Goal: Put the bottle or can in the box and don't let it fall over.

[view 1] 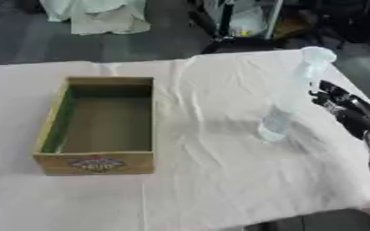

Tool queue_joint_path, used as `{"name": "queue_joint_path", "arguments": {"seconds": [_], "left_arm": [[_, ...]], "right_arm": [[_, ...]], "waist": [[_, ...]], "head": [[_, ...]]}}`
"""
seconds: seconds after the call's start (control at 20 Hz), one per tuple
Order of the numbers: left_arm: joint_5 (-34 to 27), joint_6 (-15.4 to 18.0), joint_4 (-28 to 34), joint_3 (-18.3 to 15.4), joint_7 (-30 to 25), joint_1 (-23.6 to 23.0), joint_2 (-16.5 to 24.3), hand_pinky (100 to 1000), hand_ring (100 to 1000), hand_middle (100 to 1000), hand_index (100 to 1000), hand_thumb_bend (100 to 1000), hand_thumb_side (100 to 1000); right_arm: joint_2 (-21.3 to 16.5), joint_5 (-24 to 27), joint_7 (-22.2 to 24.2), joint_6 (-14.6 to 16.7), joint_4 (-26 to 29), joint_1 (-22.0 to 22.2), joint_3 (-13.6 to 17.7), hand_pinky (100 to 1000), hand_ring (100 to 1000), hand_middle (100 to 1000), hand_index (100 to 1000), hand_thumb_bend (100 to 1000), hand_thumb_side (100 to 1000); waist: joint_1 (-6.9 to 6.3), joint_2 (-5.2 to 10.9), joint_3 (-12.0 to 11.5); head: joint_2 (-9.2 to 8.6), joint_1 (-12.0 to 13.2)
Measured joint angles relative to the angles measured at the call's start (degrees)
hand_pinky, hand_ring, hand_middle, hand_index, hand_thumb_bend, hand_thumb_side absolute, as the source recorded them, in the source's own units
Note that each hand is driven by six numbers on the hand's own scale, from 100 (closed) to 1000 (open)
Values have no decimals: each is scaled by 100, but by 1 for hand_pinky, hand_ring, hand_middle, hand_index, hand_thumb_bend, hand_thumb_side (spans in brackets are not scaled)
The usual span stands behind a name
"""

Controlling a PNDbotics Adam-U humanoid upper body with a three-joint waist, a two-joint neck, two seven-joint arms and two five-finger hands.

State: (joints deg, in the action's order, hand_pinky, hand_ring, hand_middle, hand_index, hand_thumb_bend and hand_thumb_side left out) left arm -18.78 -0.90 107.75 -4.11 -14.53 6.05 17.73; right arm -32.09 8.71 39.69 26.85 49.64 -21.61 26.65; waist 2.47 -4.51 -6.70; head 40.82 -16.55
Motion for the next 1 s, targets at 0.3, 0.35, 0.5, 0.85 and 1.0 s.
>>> {"name": "queue_joint_path", "arguments": {"seconds": [0.3,0.35,0.5,0.85,1.0], "left_arm": [[0,0,0,0,0,0,0,1000,1000,1000,772,100,809],[0,0,0,0,0,0,0,1000,1000,1000,772,100,809],[0,0,0,0,0,0,0,1000,1000,1000,772,100,808],[0,0,0,0,0,0,0,1000,1000,1000,772,100,809],[0,0,0,0,0,0,0,1000,1000,1000,772,100,808]], "right_arm": [[0,-3,-14,14,0,4,-23,1000,1000,1000,1000,100,470],[0,-3,-13,14,0,4,-24,1000,1000,1000,1000,100,470],[0,0,-8,13,0,4,-25,1000,1000,1000,1000,100,470],[0,51,0,3,5,7,-62,1000,1000,1000,1000,100,470],[0,69,-2,2,17,35,-89,1000,1000,1000,1000,100,470]], "waist": [[0,0,-1],[1,0,-2],[1,0,-4],[10,0,-6],[11,0,-6]], "head": [[0,0],[0,0],[0,2],[0,14],[0,15]]}}
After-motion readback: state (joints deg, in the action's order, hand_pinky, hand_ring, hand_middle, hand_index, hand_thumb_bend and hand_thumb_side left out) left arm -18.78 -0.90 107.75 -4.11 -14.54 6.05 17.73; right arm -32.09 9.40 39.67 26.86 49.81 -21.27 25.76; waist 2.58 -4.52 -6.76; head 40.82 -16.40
